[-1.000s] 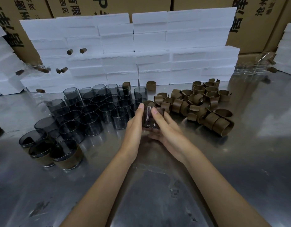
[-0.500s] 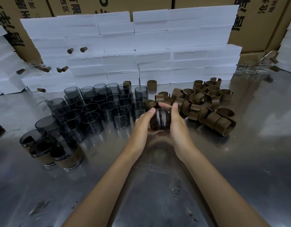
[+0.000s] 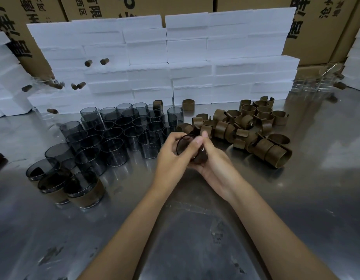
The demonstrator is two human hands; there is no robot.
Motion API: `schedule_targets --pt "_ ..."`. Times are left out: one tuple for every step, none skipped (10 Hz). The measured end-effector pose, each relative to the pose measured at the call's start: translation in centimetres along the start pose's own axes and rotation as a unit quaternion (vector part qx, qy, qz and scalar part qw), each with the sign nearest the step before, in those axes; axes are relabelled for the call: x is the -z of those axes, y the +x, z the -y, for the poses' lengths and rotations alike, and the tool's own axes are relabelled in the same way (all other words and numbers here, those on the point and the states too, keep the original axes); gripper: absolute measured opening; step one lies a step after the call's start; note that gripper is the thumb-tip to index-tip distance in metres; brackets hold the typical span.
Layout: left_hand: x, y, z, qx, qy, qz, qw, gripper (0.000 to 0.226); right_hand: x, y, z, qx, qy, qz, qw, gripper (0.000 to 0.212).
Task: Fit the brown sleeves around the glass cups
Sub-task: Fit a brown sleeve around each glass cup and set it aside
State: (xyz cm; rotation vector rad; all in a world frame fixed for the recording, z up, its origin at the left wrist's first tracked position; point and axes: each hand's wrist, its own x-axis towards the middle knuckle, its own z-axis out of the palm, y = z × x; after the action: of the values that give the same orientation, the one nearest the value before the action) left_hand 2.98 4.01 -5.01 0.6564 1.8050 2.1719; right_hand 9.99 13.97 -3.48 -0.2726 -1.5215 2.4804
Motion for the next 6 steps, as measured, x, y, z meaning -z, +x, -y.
schedule_targets --pt "0.9 0.8 1.1 0.007 -0.022 -0.049 0.999 0.030 -0.4 0.1 -0.3 -0.003 0.010 0.006 1.000 0.048" --pt "1.3 1.0 1.5 0.030 -0.030 -0.062 0.997 0.021 -0.5 0.2 -0.3 -0.017 0.052 -0.010 0.998 0.045" --pt "0.9 0.8 1.3 0.036 -0.034 -0.053 0.997 0.023 -0.4 0.3 -0.2 -0.046 0.156 -0.029 0.986 0.045" --pt "0.5 0.3 0.6 0.027 -0.028 -0.031 0.999 0.029 -0.1 0.3 0.0 -0.044 0.215 -0.049 0.974 0.049" --pt "-0.3 -0.9 -1.1 0.025 -0.051 0.000 0.998 0.023 0.1 0.3 0.1 -0.022 0.226 -0.061 0.972 0.048" --pt "-0.8 -1.9 -2.3 0.023 -0.053 0.040 0.998 0.054 -0.1 0.2 0.0 0.019 0.177 -0.080 0.981 0.039"
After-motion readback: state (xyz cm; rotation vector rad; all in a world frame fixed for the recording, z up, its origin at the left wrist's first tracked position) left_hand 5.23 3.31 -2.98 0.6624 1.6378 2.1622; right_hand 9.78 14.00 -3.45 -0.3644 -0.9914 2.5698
